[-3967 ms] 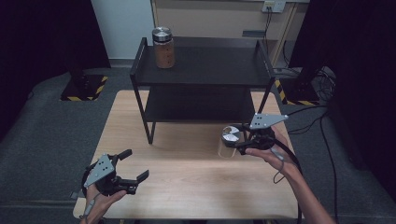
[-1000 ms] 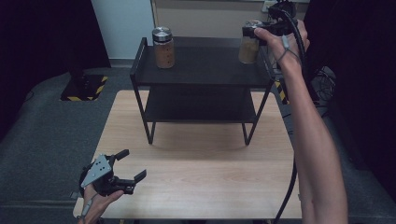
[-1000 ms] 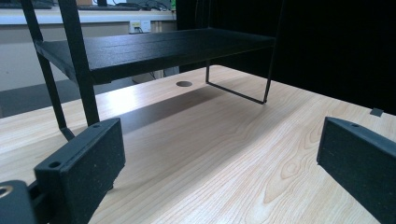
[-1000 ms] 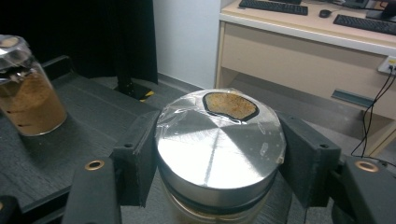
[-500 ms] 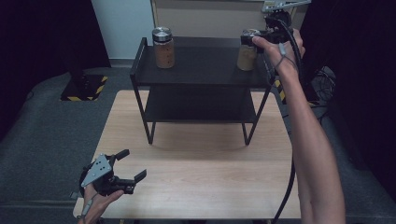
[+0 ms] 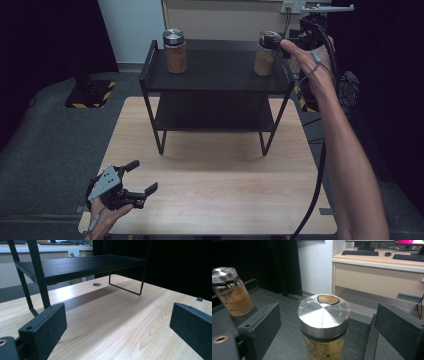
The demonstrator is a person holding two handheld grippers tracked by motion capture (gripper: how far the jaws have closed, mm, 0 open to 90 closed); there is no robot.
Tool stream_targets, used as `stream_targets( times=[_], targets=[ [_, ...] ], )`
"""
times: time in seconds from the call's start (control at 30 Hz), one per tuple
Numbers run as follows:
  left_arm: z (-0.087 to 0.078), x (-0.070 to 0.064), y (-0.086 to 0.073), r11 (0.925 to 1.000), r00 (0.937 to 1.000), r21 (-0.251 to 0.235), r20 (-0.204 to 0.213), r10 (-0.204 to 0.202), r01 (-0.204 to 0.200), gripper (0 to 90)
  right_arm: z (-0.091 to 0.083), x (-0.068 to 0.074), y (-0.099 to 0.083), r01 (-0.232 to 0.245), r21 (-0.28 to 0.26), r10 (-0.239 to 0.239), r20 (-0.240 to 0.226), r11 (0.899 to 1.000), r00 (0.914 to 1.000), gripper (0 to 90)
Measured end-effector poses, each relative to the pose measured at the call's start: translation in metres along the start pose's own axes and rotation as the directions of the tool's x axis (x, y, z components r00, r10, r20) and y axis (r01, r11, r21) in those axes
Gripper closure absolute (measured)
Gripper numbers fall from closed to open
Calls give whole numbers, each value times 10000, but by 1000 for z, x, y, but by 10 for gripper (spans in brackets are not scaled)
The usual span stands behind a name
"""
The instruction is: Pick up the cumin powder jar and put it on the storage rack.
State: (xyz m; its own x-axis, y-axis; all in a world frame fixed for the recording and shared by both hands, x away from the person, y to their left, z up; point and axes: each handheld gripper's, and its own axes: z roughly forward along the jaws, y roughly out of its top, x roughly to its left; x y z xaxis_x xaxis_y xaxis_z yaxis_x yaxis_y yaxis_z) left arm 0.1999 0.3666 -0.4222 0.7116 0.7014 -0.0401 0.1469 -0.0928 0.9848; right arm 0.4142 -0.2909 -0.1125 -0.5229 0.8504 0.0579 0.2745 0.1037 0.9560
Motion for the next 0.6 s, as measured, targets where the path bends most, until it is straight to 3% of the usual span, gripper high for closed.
stream_targets(
  times=[0.17,0.43,0.6],
  targets=[
    [0,0,0,10000,10000,-9,5,0,0,0,-8,-1,-1,11,-137,-11,19,9999,10000,70],
    [2,0,0,10000,10000,15,81,-22,21,0,-30,2,-6,234,-543,-259,-449,9983,9987,64],
    [4,-1,1,10000,9999,8,125,-22,22,0,-52,1,-21,381,-1104,-502,-1086,9932,9928,53]
  ],
)
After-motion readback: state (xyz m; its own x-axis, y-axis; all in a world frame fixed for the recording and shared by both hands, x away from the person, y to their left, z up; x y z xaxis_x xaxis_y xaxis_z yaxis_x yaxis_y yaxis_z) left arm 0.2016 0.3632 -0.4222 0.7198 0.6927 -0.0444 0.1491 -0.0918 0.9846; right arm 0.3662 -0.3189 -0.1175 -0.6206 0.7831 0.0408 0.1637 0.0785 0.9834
